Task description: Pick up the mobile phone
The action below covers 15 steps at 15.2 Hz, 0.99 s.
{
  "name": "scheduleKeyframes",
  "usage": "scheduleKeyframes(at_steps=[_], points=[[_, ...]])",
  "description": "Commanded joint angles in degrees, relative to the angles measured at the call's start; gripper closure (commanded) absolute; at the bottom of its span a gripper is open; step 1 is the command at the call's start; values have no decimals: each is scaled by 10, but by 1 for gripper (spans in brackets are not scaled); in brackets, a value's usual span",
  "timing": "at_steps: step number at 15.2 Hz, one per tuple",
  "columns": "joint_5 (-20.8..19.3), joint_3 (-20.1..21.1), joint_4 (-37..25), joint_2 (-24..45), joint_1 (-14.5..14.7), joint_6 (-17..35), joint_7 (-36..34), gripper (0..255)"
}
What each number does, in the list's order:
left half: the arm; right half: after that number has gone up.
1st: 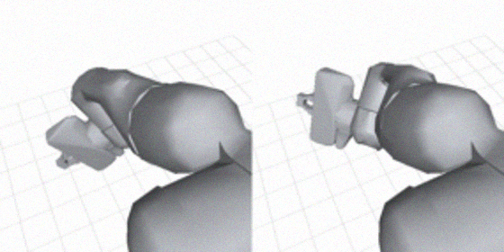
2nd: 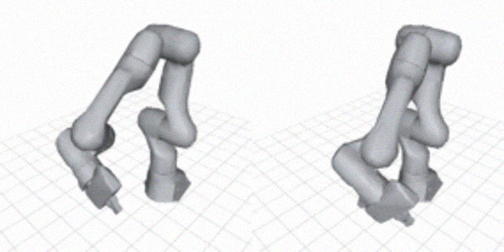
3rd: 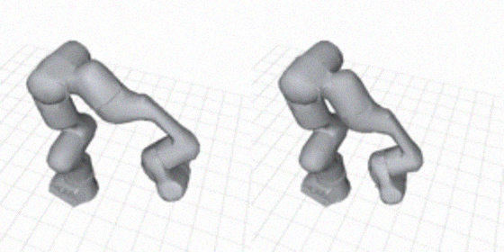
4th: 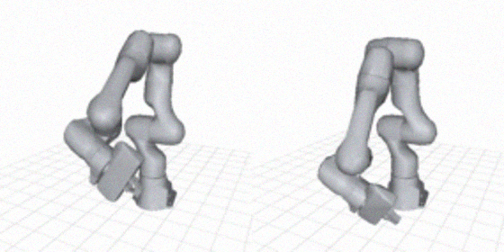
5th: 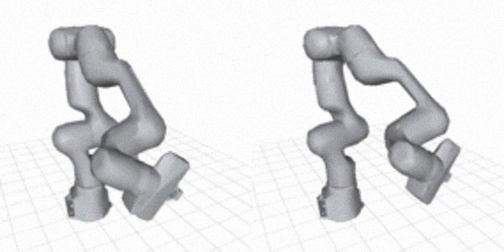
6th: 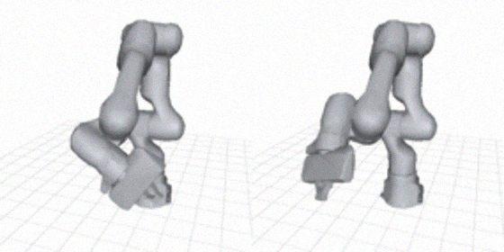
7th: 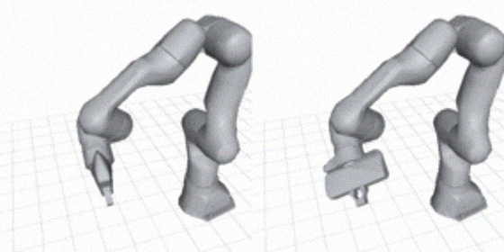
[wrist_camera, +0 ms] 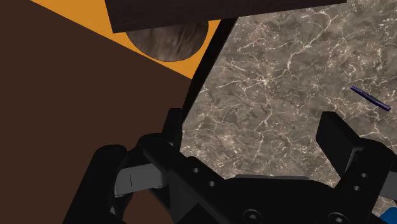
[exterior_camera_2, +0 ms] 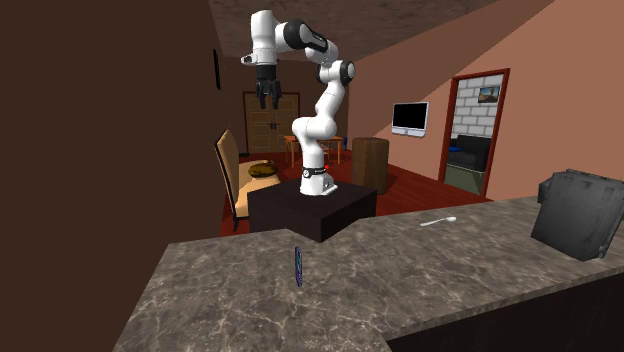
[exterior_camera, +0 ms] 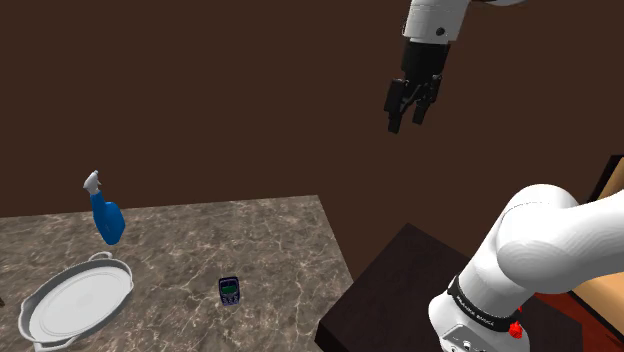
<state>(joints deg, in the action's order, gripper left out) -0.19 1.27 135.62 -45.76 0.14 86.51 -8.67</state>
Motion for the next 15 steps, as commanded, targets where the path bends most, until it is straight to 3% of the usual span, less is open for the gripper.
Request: scheduleKeyframes(at_steps=[1, 8, 15], points=[[0, 0, 0, 0, 0, 0, 0, 0], [40, 64, 80, 31, 22, 128, -66, 0], [69, 134, 121, 112, 41, 267, -133, 0]])
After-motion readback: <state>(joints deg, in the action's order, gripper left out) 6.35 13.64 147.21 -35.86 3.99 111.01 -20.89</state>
